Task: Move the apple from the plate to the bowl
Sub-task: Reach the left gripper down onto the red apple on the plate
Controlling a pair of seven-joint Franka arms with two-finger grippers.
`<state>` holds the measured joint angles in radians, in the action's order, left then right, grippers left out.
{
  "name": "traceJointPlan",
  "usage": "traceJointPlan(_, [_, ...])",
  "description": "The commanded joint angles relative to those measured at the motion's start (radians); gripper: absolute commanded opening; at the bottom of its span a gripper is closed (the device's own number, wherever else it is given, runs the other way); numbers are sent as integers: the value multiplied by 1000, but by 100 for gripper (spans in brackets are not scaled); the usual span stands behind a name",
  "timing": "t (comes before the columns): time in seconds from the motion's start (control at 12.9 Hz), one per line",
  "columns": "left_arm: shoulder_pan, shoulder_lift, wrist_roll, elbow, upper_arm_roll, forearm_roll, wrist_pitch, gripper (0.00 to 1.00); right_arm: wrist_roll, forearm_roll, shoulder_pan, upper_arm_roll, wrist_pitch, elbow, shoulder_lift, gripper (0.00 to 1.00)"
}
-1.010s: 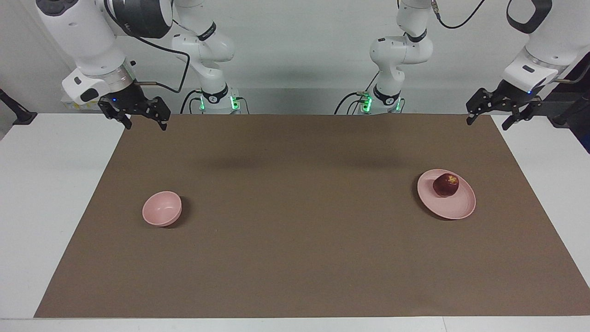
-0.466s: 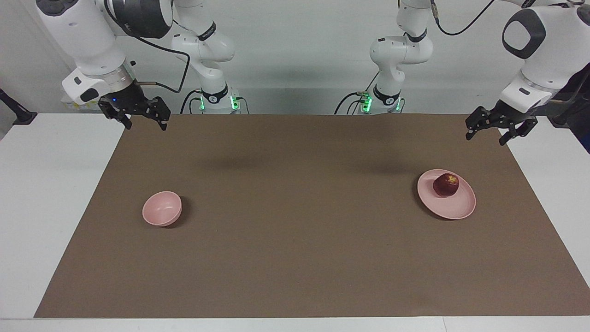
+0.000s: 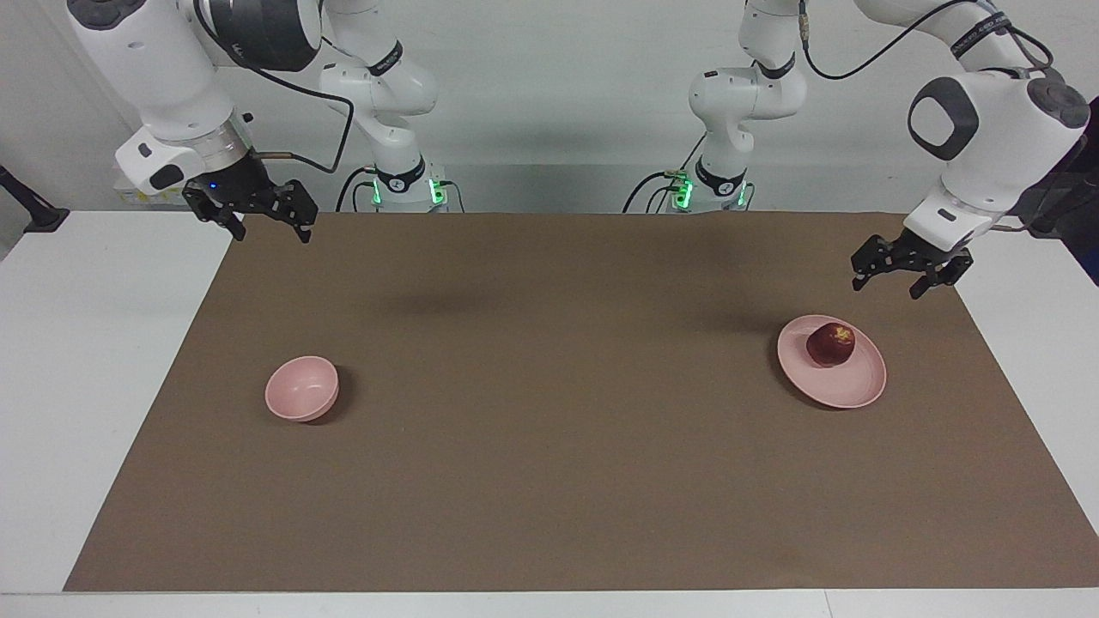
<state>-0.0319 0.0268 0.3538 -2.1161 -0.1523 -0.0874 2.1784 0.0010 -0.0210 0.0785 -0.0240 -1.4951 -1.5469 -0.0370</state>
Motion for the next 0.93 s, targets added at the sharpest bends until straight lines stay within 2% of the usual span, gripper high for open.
traceJointPlan(0.0, [-5,48,11,-19,-7,-46,81,100,16,12,4,-8,-2,2,3,100])
traceJointPlan(0.23, [-3,62,10,-70,-7,-49,159,100,19,12,0,-8,9,2,5,100])
traceJointPlan(0.62, [-5,64,-13,-110,-7,-49,176,100,4,6,7,-8,-8,-24,14,100])
traceJointPlan(0.7, [-5,68,-15,-108,-7,-49,194,100,14,12,0,-8,-48,-39,19,100])
traceJointPlan(0.78, [-6,73,-15,-105,-6,-49,202,95,14,12,-5,-11,-69,-56,23,100])
traceJointPlan(0.85, [-6,74,-13,-102,-6,-49,204,71,16,16,-6,-16,-73,-65,13,100])
